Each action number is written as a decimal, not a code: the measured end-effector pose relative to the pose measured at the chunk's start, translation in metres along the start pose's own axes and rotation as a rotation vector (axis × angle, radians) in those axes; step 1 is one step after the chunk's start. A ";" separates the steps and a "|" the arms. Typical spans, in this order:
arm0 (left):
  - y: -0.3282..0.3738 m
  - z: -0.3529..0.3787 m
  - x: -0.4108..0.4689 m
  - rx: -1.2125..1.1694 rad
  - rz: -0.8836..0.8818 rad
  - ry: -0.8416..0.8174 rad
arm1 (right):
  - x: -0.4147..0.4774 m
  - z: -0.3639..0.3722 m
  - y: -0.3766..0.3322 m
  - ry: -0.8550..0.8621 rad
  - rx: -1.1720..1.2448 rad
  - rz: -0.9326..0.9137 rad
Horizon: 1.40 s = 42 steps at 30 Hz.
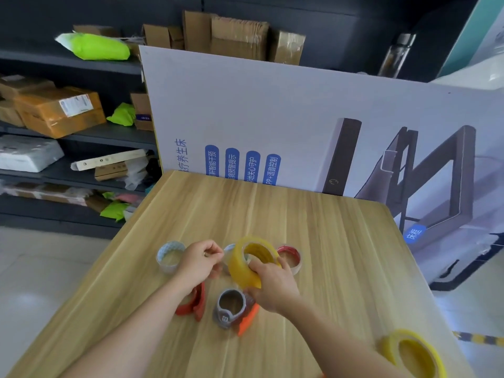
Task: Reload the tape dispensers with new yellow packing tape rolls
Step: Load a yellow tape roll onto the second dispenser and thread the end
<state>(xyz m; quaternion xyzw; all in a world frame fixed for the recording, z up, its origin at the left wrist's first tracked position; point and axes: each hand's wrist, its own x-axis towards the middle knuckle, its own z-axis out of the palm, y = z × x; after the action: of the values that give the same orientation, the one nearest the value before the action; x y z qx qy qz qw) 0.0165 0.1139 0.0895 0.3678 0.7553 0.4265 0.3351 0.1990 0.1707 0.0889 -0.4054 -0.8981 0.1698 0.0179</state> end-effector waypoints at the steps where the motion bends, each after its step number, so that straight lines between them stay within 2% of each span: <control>1: -0.006 0.000 0.006 -0.009 -0.011 -0.020 | 0.004 0.005 -0.002 -0.004 -0.002 0.026; 3: -0.017 0.004 0.016 -0.065 -0.046 -0.069 | 0.010 0.014 -0.006 -0.009 0.000 0.079; 6: -0.027 0.013 0.027 -0.274 -0.174 -0.164 | 0.015 0.026 -0.009 -0.001 0.011 0.151; 8: -0.034 0.022 0.030 -0.301 -0.223 -0.223 | 0.016 0.032 -0.012 0.032 0.035 0.198; 10: -0.041 0.030 0.030 -0.218 -0.208 -0.336 | 0.015 0.035 -0.013 0.081 0.067 0.249; 13: -0.053 0.037 0.022 -0.118 -0.151 -0.594 | 0.014 0.039 -0.013 0.140 0.083 0.309; 17: -0.068 0.042 0.011 0.392 0.009 -0.774 | 0.006 0.041 -0.006 0.146 0.116 0.361; 19: -0.069 0.045 0.005 0.539 -0.004 -0.820 | 0.002 0.041 -0.003 0.142 0.133 0.362; 22: -0.070 0.053 -0.008 0.518 -0.083 -0.839 | -0.005 0.045 -0.002 0.120 0.098 0.343; 25: -0.075 0.061 -0.024 0.341 -0.287 -0.861 | -0.013 0.048 -0.002 0.083 0.060 0.313; 27: -0.075 0.062 -0.025 0.202 -0.395 -0.773 | -0.019 0.050 -0.001 0.060 0.025 0.273; 30: -0.062 0.059 -0.019 -0.162 -0.455 -0.503 | -0.030 0.054 0.001 0.047 -0.053 0.190; 32: -0.050 0.057 -0.018 -0.429 -0.502 -0.481 | -0.038 0.059 0.000 0.051 -0.095 0.136; 33: -0.048 0.057 -0.018 -0.483 -0.510 -0.519 | -0.041 0.062 -0.002 0.048 -0.108 0.114; 35: -0.045 0.061 -0.023 -0.463 -0.504 -0.573 | -0.046 0.066 -0.006 0.025 -0.116 0.083; 39: -0.050 0.071 -0.029 -0.416 -0.463 -0.515 | -0.050 0.069 -0.005 -0.009 -0.093 0.086; 42: -0.050 0.075 -0.030 -0.232 -0.379 -0.453 | -0.051 0.069 -0.001 -0.007 -0.105 0.107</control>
<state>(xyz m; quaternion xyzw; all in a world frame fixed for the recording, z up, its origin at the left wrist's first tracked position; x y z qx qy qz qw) 0.0793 0.1000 0.0195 0.2656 0.6628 0.3469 0.6081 0.2204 0.1127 0.0300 -0.4524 -0.8829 0.1247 -0.0153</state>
